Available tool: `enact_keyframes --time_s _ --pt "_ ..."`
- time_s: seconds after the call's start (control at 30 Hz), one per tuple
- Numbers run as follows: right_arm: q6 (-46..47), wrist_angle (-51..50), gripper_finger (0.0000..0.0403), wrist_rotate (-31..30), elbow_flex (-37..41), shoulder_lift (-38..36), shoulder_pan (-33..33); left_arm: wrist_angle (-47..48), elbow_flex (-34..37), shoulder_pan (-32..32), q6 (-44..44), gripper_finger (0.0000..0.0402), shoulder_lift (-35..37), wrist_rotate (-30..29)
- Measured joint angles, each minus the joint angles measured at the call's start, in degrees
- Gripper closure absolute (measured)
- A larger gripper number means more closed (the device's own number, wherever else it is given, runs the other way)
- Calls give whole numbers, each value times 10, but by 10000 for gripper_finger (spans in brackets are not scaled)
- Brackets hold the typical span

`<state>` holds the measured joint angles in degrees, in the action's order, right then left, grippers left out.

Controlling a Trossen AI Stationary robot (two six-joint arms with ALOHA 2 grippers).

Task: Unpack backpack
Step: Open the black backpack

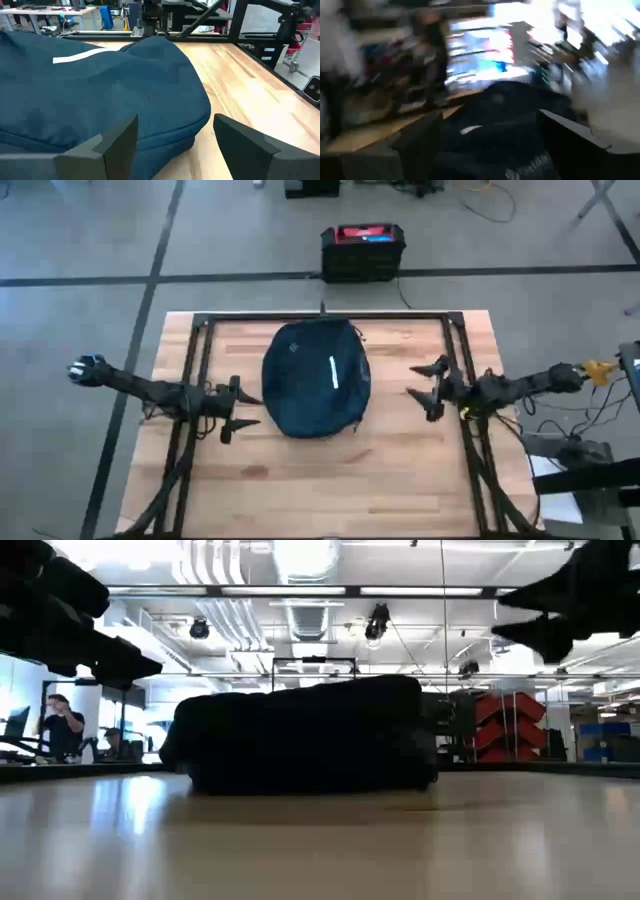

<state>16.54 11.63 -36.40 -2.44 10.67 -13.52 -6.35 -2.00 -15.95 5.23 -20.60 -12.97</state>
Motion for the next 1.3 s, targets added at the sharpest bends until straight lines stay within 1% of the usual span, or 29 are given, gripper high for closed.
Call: enact_keyframes --time_s 0.03,0.1,0.2,0.27,0.43,0.63,0.7,0.8,0.9,0.97,1.03,1.13,1.3 --pt "17 -4 91 9 -4 15 0 0 0 0 0 157 0 0" --pt "21 -8 91 57 -19 47 0 0 0 0 0 157 0 0" --pt "-15 -7 91 147 -50 103 0 0 0 0 0 157 0 0" --pt "-16 -3 91 182 -76 148 -1 0 0 0 0 157 0 0" --pt "34 -7 91 188 -128 261 -1 0 0 0 0 157 0 0" --pt "32 -2 91 184 -202 373 -1 1 0 0 0 157 0 0" --pt "7 10 91 182 -225 410 -1 0 0 0 0 157 0 0" --pt "-69 46 91 179 -251 469 -1 0 0 0 0 157 0 0" --pt "-96 71 91 180 -282 523 -1 0 0 0 0 157 0 0" --pt "-93 71 91 181 -307 550 -1 0 0 0 0 157 0 0" --pt "-54 77 91 204 -340 578 -1 0 0 0 0 157 0 0" --pt "2 76 91 264 -383 619 -1 0 0 0 0 157 0 0" --pt "3 75 91 332 -449 701 -12 0 0 0 0 157 0 0"
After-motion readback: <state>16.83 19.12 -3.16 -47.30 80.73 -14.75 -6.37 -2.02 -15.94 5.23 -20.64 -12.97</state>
